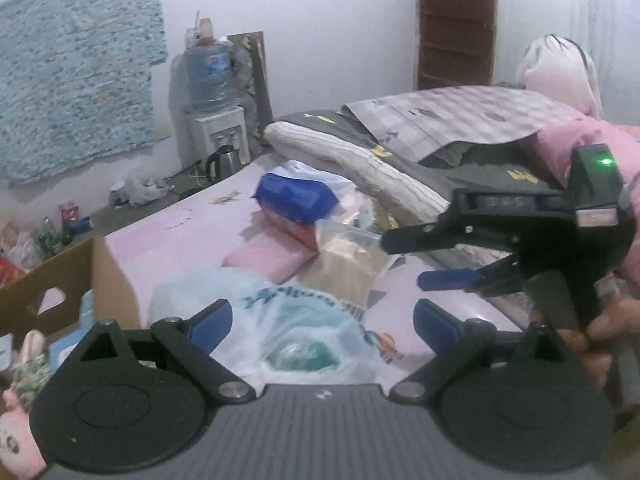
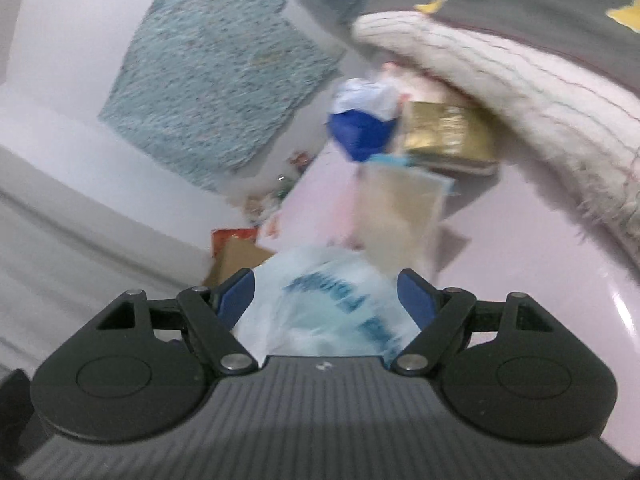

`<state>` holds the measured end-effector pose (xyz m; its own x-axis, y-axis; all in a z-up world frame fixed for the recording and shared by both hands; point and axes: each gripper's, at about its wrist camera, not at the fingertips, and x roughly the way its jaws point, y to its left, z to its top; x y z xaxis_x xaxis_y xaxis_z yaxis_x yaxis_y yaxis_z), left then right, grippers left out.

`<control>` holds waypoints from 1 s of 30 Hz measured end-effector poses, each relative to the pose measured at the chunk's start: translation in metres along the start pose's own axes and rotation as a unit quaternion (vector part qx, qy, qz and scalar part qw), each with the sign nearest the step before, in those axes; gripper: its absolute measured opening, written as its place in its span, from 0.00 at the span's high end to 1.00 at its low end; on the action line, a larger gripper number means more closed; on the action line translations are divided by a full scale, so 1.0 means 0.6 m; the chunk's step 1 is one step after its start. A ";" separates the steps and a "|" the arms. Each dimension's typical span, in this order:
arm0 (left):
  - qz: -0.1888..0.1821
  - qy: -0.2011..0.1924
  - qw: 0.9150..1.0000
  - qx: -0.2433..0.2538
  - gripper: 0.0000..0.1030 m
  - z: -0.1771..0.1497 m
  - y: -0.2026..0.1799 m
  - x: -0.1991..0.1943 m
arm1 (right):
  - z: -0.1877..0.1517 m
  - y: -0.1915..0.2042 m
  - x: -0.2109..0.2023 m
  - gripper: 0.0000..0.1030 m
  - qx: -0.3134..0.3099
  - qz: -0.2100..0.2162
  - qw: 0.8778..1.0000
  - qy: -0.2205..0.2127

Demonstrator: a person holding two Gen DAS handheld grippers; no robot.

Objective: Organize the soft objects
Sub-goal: 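Move the right tool back to the bed and grasp the clear plastic bag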

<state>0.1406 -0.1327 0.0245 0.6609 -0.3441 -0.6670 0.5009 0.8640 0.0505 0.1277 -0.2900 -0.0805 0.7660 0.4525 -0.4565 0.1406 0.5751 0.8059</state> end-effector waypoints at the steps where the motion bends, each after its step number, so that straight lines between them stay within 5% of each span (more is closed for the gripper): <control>1: 0.001 0.000 1.000 0.004 0.06 0.001 -0.006 0.014 | 0.006 -0.012 0.010 0.23 0.003 -0.002 1.000 -0.002; 11: -0.004 0.009 0.999 0.035 0.09 -0.007 -0.043 0.075 | 0.032 -0.096 0.155 0.31 0.028 -0.010 1.000 0.010; 16: -0.006 0.013 0.999 0.040 0.09 -0.007 -0.049 0.092 | 0.048 -0.106 0.202 0.61 0.024 -0.013 0.999 0.017; 19: -0.002 0.010 0.999 0.049 0.09 -0.005 -0.054 0.098 | 0.053 -0.104 0.202 0.71 0.020 -0.009 1.000 0.013; 30: -0.023 0.001 0.993 0.117 0.09 -0.010 -0.099 0.098 | 0.025 -0.062 0.108 0.73 -0.011 -0.023 1.000 0.012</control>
<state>0.1461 -0.2022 -0.0221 0.6332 -0.3799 -0.6744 0.6467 0.7384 0.1913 0.1817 -0.2926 -0.1346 0.7435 0.4413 -0.5025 0.1612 0.6109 0.7751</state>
